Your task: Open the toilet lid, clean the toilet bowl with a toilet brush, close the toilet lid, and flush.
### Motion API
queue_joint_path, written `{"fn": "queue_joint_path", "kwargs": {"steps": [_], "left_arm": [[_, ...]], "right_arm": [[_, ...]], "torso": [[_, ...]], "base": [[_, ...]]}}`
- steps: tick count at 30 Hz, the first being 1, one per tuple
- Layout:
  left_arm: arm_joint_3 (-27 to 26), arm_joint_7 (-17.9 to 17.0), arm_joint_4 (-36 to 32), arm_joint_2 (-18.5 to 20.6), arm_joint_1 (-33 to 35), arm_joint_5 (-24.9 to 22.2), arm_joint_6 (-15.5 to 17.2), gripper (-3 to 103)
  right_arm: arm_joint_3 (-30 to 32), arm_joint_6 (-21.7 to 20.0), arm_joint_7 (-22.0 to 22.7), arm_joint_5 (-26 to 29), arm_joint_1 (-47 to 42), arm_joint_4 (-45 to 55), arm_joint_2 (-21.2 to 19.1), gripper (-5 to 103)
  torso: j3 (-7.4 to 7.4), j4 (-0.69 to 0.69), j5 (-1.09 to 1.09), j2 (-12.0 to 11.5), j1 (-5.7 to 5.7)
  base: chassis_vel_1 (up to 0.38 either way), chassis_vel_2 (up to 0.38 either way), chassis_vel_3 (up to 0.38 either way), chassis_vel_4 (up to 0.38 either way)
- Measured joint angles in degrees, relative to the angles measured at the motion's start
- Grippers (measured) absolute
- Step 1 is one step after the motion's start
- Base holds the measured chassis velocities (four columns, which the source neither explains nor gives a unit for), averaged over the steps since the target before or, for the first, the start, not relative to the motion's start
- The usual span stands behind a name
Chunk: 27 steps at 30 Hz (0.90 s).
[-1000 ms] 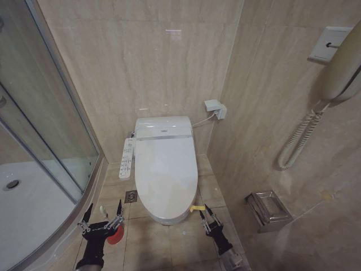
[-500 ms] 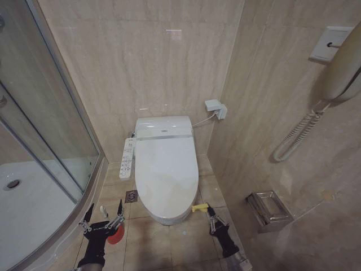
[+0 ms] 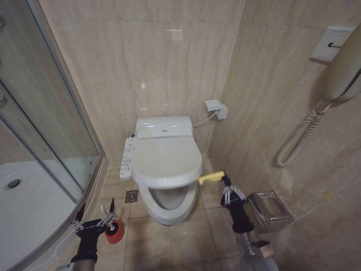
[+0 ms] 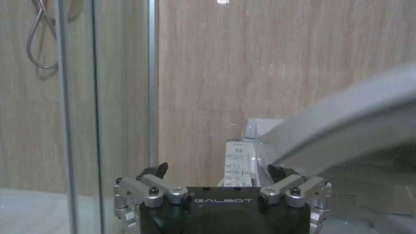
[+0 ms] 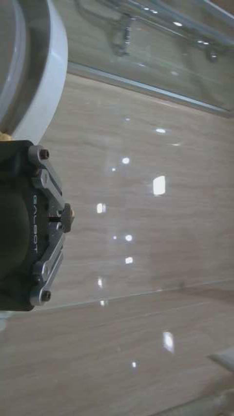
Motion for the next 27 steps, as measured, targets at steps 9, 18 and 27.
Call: {"fn": "queue_joint_path", "kwargs": {"steps": [9,18,27], "left_arm": [[-1.0,0.0,-0.4,-0.9,1.3,1.3,0.0,100],[-4.4,0.1,-1.6,-1.9,3.7,2.3,-0.5,100],[-8.4,0.3,-4.1,-3.5,6.9,3.3,-1.3,100]], "right_arm": [[0.9,-6.8,1.0,7.1,6.3,5.6,-5.7,0],[-0.7,-9.8,1.4,17.8,23.7,-2.0,-12.9,0],[-9.0,-11.6,0.4,22.5,44.1,-19.0,-12.4,0]], "torso": [[0.01,0.01,0.01,0.0,0.00],[0.01,0.03,-0.01,0.0,0.01],[-0.01,-0.04,-0.01,0.0,-0.01]], "base": [[0.000,0.000,0.000,0.000],[0.000,0.000,0.000,0.000],[0.000,0.000,0.000,0.000]]}}
